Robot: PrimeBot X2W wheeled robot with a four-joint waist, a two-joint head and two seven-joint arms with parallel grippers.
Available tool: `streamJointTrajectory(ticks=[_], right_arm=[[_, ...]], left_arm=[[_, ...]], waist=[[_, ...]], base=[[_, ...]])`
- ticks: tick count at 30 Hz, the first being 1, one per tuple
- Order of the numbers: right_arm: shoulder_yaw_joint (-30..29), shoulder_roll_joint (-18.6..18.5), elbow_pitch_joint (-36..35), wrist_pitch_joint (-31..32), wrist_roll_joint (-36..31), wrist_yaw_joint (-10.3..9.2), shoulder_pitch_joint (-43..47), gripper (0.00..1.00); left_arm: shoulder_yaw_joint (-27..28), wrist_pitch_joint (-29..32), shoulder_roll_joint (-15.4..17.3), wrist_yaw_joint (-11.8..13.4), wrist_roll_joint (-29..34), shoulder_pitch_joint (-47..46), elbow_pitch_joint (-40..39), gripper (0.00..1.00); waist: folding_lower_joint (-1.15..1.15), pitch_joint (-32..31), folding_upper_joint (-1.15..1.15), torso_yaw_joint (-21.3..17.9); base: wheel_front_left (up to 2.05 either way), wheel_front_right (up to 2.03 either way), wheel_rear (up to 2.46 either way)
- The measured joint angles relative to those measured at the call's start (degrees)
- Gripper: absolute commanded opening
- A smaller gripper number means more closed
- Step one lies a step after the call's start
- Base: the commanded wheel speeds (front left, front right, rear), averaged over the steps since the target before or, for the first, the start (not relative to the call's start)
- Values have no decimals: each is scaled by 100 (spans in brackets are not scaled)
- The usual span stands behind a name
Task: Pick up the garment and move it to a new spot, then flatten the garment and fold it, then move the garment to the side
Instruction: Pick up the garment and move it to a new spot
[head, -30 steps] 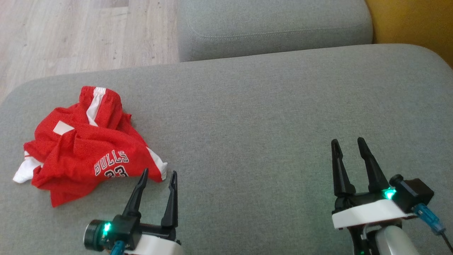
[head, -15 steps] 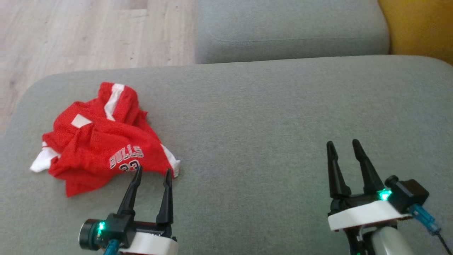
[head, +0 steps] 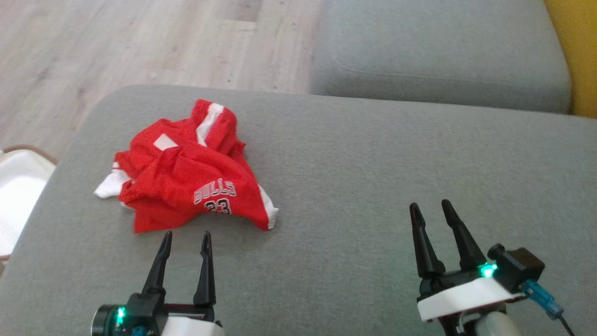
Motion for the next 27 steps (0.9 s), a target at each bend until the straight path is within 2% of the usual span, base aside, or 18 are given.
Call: streamJointTrajectory(ticks=[9, 14, 17, 23, 27], right_arm=[[166, 1, 41, 0, 60, 0, 90, 100], [220, 1, 42, 0, 101, 0, 90, 100], [242, 0, 42, 0, 107, 0, 88, 100], [207, 0, -23, 0, 38, 0, 46, 100], [19, 0, -122, 0, -14, 0, -114, 100]], left_arm=[[186, 0, 0, -21, 78, 68, -45, 100], [288, 0, 13, -53, 204, 219, -75, 100], [408, 0, 73, -166, 281, 157, -87, 100], [450, 67, 443, -505, 276, -717, 364, 100], [323, 728, 844, -759, 309, -1891, 671, 100]], waist=[[0, -157, 0, 553], [0, -145, 0, 626], [0, -58, 0, 575], [0, 269, 0, 415], [2, 599, 0, 272]], base=[[0, 0, 0], [0, 0, 0], [0, 0, 0], [0, 0, 0], [0, 0, 0]])
